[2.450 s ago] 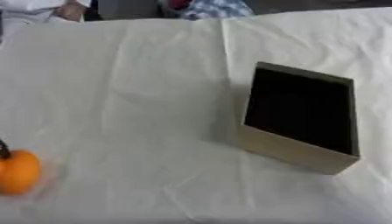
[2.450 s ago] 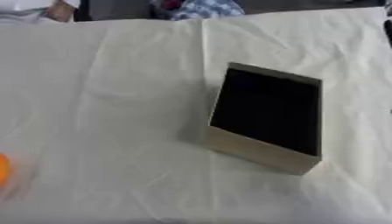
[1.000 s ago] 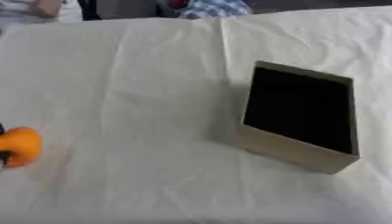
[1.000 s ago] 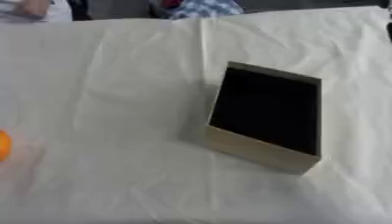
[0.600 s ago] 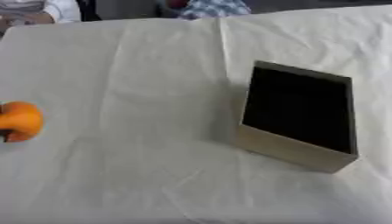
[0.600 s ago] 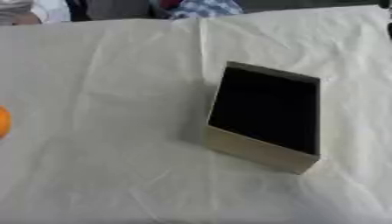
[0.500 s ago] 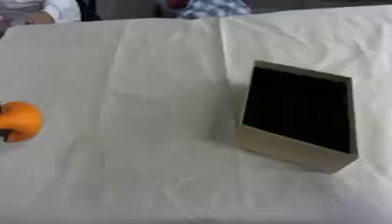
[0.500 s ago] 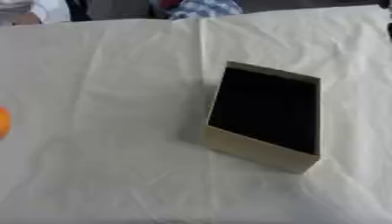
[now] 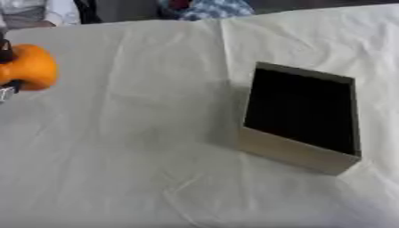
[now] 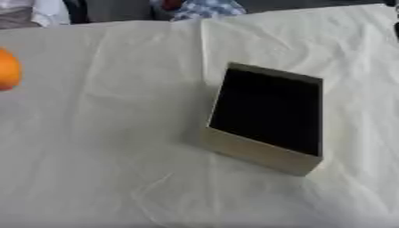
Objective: Pick up objects on the table and place them in the box.
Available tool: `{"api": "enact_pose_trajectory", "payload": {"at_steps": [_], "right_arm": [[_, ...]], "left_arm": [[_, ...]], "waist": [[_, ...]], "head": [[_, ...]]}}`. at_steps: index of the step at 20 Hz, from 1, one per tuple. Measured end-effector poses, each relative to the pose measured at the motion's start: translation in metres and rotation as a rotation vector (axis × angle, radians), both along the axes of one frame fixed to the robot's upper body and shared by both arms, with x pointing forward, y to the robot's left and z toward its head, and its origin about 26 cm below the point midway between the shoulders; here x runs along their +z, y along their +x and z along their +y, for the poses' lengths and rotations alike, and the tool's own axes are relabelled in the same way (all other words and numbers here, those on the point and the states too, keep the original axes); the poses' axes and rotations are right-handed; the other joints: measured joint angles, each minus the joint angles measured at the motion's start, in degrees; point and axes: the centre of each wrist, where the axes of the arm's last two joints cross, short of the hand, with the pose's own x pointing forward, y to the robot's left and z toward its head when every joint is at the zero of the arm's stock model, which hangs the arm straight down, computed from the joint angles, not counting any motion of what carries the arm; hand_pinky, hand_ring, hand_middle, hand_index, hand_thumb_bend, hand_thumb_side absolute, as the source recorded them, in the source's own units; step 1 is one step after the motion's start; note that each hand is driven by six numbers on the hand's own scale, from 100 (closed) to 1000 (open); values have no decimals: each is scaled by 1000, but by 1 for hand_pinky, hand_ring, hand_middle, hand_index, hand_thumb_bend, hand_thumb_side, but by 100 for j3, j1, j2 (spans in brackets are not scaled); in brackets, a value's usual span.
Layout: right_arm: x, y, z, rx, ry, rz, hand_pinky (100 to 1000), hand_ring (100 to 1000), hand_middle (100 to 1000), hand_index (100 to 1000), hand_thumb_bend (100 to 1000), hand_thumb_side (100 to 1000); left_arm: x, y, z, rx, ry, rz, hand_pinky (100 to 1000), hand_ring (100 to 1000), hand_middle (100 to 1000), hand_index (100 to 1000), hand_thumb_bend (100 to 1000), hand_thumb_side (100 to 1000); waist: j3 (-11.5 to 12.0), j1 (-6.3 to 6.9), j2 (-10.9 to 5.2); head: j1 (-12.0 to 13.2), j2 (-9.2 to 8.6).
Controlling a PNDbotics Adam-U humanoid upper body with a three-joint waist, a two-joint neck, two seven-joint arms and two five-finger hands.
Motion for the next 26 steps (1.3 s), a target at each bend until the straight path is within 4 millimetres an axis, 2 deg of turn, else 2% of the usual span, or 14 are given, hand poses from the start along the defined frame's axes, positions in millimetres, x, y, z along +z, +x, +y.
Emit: {"api": "enact_pose_trajectory", "payload": {"at_steps": [4, 11, 18, 26], "right_arm": [[2, 1, 2, 14, -9, -1, 607, 686, 554, 803, 100, 789], [4, 2, 5, 30, -20, -6, 607, 686, 554, 803, 100, 789], [6, 3, 7, 43, -23, -14, 606, 686, 554, 803, 100, 788], [10, 4, 10, 57, -19, -29, 606, 686, 554, 802, 100, 787]], "left_arm": [[22, 4, -17, -87, 9, -43, 209, 456, 453, 486, 177, 100], [55, 8, -60, -275, 10, -85, 198, 454, 453, 484, 161, 100], [75, 8, -97, -401, -19, -100, 190, 450, 453, 477, 135, 100], [88, 20, -148, -569, -59, -113, 187, 447, 452, 471, 117, 100]], "waist": [[-38, 8, -13], [-130, 35, -15], [-206, 66, 22], [-267, 30, 66]], "head": [[-38, 0], [-41, -7], [-39, -54], [6, -116]]}}
